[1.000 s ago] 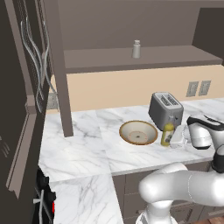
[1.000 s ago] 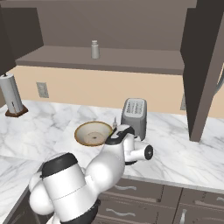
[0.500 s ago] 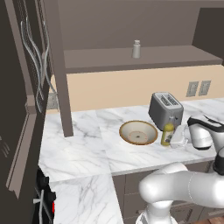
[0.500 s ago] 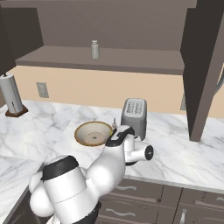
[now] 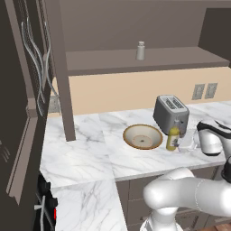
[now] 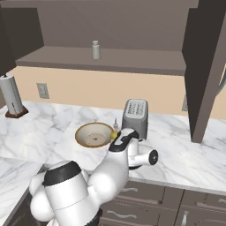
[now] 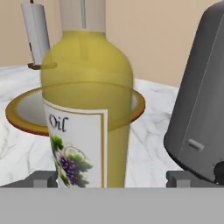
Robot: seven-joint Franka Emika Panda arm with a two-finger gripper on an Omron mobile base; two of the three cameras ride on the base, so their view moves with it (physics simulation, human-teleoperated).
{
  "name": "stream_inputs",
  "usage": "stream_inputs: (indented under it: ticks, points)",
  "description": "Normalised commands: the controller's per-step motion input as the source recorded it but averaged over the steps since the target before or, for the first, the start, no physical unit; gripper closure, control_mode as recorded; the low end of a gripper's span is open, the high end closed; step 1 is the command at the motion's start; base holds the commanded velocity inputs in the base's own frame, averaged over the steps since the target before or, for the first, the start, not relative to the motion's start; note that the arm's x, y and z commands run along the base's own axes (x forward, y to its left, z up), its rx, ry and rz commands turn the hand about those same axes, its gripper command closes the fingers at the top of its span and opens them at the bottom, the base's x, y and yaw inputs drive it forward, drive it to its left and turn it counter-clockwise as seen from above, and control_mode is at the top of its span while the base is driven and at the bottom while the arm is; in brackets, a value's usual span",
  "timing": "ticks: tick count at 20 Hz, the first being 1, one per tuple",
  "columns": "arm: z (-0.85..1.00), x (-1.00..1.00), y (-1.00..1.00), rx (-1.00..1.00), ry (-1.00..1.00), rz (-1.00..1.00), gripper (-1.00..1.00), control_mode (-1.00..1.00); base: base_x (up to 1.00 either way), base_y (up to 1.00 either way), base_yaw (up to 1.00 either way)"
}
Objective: Retrieve the bottle and the shaker from the cabinet and place them next to the mixing bowl on the counter. Then add garlic from the fridge to the mixing bowl.
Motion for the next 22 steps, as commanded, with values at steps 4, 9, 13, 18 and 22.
stream_inputs:
  ticks: [4, 9, 13, 18, 22]
  points:
    - [0.08, -0.04, -0.06, 0.02, -0.03, -0.06, -1.0, -1.0, 0.0, 0.0, 0.0]
    - [0.19, -0.18, -0.05, 0.01, 0.0, -0.08, -1.0, -1.0, 0.0, 0.0, 0.0]
    - [0.36, -0.23, 0.0, 0.01, 0.01, -0.06, -1.0, -1.0, 0.0, 0.0, 0.0]
    - [0.76, 0.0, 0.0, 0.0, 0.15, -0.09, -1.0, -1.0, 0.0, 0.0, 0.0]
    - [0.85, 0.0, 0.01, 0.0, 0.19, -0.11, -1.0, -1.0, 0.0, 0.0, 0.0]
